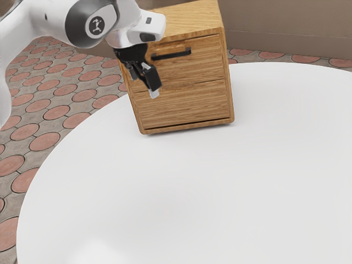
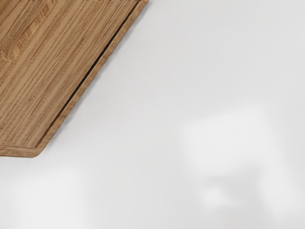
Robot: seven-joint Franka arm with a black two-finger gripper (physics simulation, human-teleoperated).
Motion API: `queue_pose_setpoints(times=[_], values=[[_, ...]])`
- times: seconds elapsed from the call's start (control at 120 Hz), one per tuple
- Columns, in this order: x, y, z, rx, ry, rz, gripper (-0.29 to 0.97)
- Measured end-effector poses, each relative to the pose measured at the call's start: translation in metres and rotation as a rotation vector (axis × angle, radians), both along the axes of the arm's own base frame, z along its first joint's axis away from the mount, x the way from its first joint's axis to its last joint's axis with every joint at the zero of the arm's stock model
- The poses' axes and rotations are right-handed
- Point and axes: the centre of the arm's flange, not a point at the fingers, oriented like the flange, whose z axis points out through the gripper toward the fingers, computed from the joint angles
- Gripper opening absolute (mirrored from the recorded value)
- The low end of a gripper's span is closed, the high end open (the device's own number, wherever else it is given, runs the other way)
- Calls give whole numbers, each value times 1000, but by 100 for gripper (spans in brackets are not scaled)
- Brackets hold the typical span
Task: Pull the drawer handle with one arm to open the drawer
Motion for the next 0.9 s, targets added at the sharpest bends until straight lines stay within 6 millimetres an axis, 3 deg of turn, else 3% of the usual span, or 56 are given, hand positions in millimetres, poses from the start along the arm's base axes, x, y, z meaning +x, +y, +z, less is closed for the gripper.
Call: queue_pose_setpoints(times=[0.142,0.342,0.458,0.608,0.667,0.767,0.9], values=[[27,15,-19,29,-49,-157,68],[39,47,1,169,-170,-349,68],[58,74,-17,209,-190,-441,67],[75,90,-33,252,-212,-554,66],[79,85,-31,271,-227,-601,66],[94,60,-29,295,-262,-686,66],[106,51,-38,314,-269,-759,66]])
